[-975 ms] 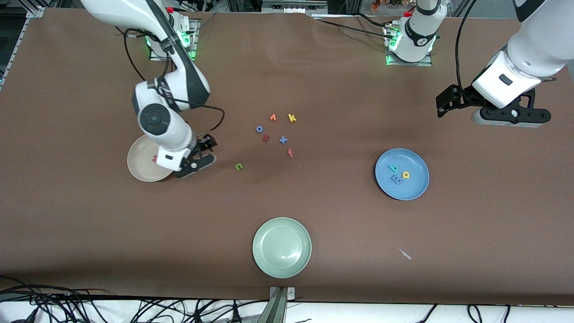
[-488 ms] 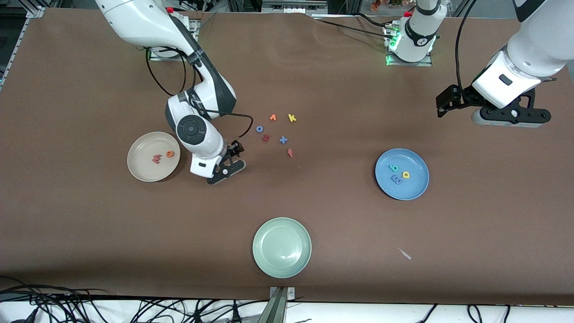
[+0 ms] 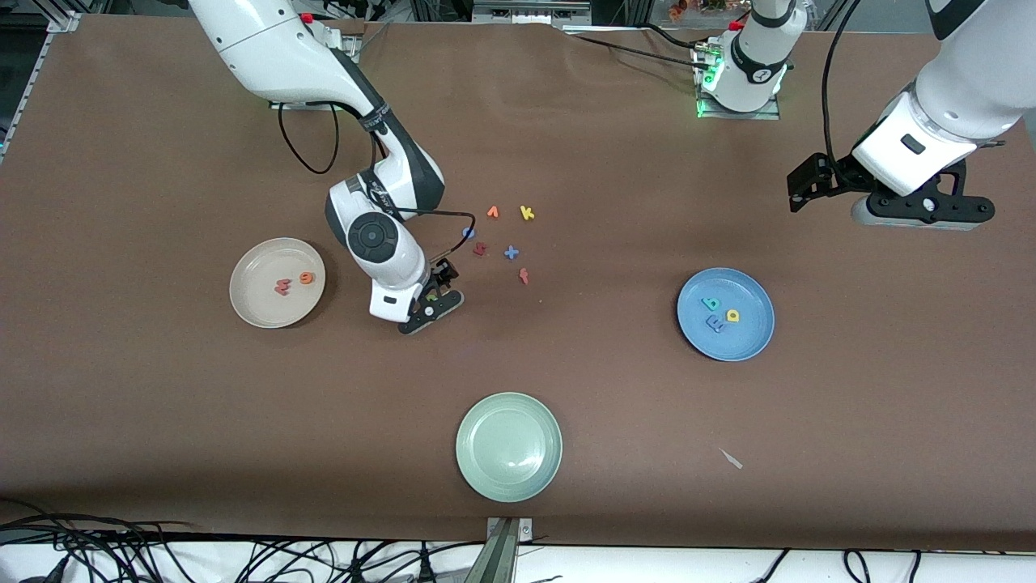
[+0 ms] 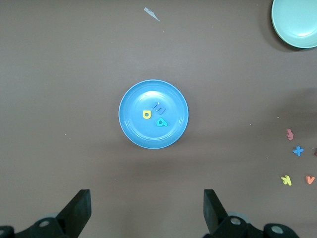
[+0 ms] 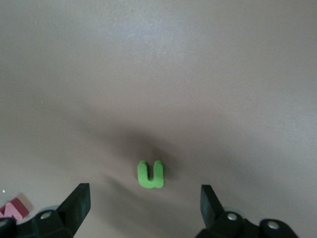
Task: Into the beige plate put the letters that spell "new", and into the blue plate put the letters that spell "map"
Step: 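Move the right gripper to the green u and close on it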
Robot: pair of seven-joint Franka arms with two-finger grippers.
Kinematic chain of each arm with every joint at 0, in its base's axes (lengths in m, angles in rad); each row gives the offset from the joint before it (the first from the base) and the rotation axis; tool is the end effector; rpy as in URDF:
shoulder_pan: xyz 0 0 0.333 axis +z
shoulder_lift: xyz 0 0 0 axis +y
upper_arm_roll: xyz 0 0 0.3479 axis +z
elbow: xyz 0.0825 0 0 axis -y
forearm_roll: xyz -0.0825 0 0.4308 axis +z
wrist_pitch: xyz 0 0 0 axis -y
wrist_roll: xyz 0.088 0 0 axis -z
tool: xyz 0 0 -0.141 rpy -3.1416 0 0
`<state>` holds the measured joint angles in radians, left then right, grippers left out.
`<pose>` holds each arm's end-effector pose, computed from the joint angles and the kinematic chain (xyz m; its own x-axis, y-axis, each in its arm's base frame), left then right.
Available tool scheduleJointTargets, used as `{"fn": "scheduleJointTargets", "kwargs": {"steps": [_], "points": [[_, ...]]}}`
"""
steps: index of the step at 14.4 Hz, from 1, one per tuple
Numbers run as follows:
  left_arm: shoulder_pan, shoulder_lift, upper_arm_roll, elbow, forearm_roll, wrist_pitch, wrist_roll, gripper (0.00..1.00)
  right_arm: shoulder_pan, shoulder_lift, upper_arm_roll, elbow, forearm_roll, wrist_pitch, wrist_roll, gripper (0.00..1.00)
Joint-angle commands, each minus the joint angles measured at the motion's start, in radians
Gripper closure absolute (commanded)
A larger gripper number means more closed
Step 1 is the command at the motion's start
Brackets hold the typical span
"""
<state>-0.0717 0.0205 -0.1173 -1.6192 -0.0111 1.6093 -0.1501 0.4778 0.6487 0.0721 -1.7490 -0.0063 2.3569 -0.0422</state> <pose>0.5977 -0.1152 0.5883 0.9988 -0.0384 -0.0319 -0.0382 -0.9992 0.0088 0.6075 0.3690 0.1558 0.8339 0.5507 -0.0376 0.5493 -0.8346 -0.0409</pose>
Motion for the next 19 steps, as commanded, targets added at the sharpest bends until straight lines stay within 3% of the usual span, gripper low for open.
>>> {"fn": "scheduleJointTargets", "kwargs": {"steps": [1, 4, 19], "points": [[0.001, 0.012, -0.001, 0.028, 0.02, -0.02, 0.009, 0.0, 0.01, 0.028, 0.0, 0.01, -0.026, 0.022, -0.004, 0.07], [0.004, 0.012, -0.001, 0.028, 0.02, -0.02, 0.01, 0.0, 0.008, 0.032, 0.0, -0.009, -0.027, 0.051, -0.008, 0.12], [-0.002, 0.016, 0.001, 0.032, 0.022, -0.015, 0.003, 0.0, 0.007, 0.032, -0.002, -0.027, -0.027, 0.058, -0.033, 0.59]]}}
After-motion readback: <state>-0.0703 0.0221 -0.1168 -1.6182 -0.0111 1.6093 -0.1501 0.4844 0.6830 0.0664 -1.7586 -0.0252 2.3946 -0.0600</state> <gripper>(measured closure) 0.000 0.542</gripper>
